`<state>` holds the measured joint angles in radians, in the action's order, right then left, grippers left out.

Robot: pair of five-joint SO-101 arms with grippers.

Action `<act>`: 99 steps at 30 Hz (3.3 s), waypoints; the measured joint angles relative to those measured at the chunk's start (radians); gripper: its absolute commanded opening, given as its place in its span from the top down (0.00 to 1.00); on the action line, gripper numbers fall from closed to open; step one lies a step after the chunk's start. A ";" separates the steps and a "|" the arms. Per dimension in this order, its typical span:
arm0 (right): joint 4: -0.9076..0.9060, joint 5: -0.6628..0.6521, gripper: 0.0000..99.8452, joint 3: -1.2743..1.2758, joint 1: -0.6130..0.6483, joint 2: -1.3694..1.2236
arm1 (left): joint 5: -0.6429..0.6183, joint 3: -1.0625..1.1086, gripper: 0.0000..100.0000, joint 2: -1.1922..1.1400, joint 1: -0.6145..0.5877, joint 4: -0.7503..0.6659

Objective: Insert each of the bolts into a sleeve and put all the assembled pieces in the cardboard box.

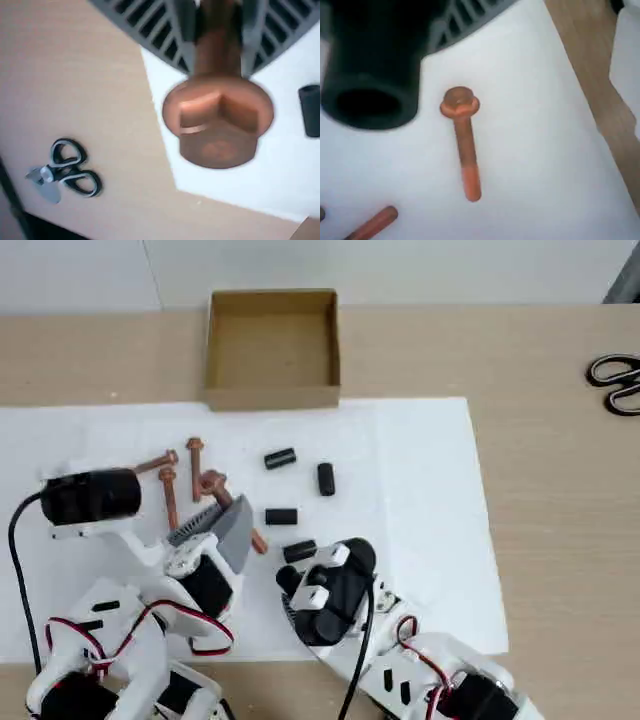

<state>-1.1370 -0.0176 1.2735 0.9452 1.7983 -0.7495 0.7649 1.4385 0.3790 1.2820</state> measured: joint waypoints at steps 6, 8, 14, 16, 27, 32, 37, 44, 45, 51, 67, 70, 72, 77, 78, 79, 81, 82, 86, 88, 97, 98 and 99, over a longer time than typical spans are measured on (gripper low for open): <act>0.000 0.000 1.00 0.000 0.000 0.000 | 0.000 0.000 0.99 -0.002 0.006 0.012; 0.020 0.000 1.00 0.000 0.000 0.000 | 0.000 0.000 0.99 -0.002 0.008 0.012; 0.046 0.000 1.00 0.000 0.000 0.000 | 0.000 0.000 0.99 0.002 0.046 0.029; 0.046 0.000 1.00 0.000 0.000 0.000 | 0.000 0.000 0.99 0.002 0.064 0.043; 0.046 0.000 1.00 0.000 0.000 0.000 | 0.000 0.000 0.99 0.000 0.081 0.043; 0.046 0.000 1.00 0.000 0.000 0.000 | 0.000 0.000 0.99 -0.006 0.081 0.043; 0.046 0.000 1.00 0.000 0.000 0.000 | 0.000 0.023 0.99 -0.011 0.081 0.043; 0.063 0.000 1.00 0.002 0.002 0.000 | 0.000 0.028 0.99 -0.003 0.098 0.041; 0.071 0.000 1.00 0.002 0.002 -0.002 | 0.000 0.028 0.99 -0.003 0.100 0.040; 0.074 0.000 1.00 0.002 0.002 -0.002 | 0.000 0.031 0.99 -0.008 0.106 0.015; 0.075 -0.003 1.00 0.003 0.002 -0.003 | 0.000 0.054 0.99 -0.003 0.107 0.048; 0.075 -0.003 1.00 0.003 -0.009 -0.003 | 0.000 0.003 0.99 -0.003 0.124 0.117; 0.075 -0.003 1.00 0.003 -0.029 -0.003 | 0.000 -0.028 0.99 -0.003 0.155 0.172; 0.075 -0.005 1.00 0.005 -0.038 -0.003 | 0.008 -0.054 0.99 -0.002 0.207 0.233; 0.075 -0.005 1.00 0.005 -0.038 -0.003 | 0.015 -0.054 0.99 -0.002 0.212 0.233; 0.075 -0.005 1.00 0.005 -0.038 -0.003 | 0.028 -0.054 0.99 -0.002 0.216 0.233; 0.075 -0.005 1.00 0.005 -0.038 -0.003 | 0.028 -0.044 0.99 -0.002 0.218 0.226; 0.075 -0.005 1.00 0.005 -0.038 -0.003 | 0.029 -0.032 0.99 -0.002 0.219 0.215; 0.074 -0.005 1.00 0.008 -0.038 -0.005 | 0.032 0.005 0.99 0.000 0.219 0.175; 0.075 -0.005 1.00 0.006 -0.015 -0.005 | 0.031 0.017 0.99 0.000 0.219 0.170; 0.078 -0.003 1.00 0.005 0.011 -0.003 | 0.028 0.061 0.99 -0.002 0.232 0.178; 0.078 -0.003 1.00 0.005 0.011 -0.003 | 0.028 0.061 0.99 -0.002 0.232 0.178; 0.078 -0.003 1.00 0.005 0.011 -0.003 | 0.028 0.061 0.99 -0.002 0.232 0.178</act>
<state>-1.0587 -0.0207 1.2781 0.9559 1.7952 -0.7219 0.8263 1.4369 0.6107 1.4599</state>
